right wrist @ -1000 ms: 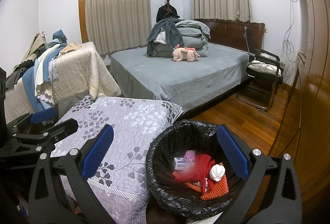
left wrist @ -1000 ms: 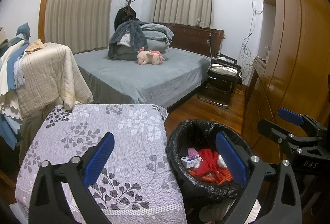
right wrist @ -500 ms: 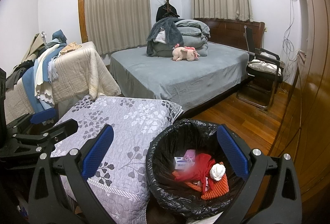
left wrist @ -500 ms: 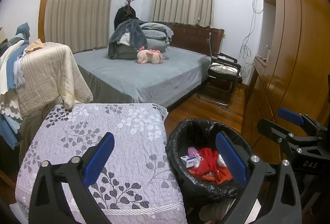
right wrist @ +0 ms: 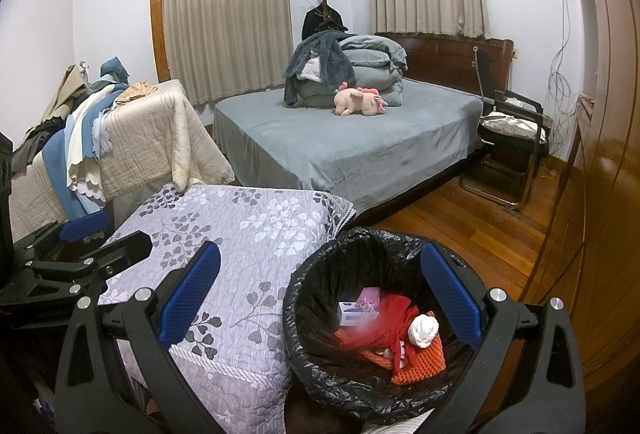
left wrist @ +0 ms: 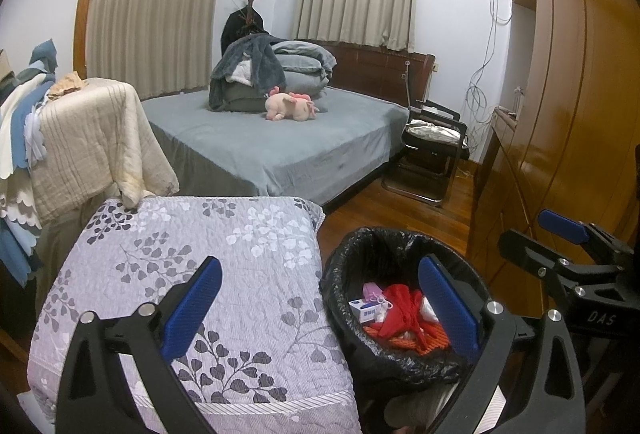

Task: Collect trash

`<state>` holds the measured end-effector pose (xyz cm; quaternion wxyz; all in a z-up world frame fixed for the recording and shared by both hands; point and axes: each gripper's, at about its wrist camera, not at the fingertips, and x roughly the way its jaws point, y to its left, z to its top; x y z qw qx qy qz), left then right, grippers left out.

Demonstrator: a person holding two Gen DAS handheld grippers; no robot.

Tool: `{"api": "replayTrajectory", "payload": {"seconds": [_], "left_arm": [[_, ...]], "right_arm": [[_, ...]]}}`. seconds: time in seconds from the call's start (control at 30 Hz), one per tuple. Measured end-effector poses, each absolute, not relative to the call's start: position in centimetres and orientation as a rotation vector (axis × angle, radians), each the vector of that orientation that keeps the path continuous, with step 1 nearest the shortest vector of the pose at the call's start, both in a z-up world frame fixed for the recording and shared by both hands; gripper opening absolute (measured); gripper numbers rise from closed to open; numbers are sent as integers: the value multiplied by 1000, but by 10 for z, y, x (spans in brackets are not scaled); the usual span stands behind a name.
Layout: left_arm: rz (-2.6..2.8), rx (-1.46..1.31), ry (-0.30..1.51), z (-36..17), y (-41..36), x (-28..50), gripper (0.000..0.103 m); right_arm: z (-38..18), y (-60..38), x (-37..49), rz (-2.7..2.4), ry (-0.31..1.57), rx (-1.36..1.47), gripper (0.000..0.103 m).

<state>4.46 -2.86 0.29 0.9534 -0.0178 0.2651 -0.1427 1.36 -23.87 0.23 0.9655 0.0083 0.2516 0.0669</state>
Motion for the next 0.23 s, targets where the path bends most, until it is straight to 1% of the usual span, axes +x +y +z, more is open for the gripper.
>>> {"api": "replayTrajectory", "payload": {"seconds": [0.23], "left_arm": [[-289,-34,542,3,-31,43,97]], "right_arm": [[3,-239,14,136,510,16,98]]}}
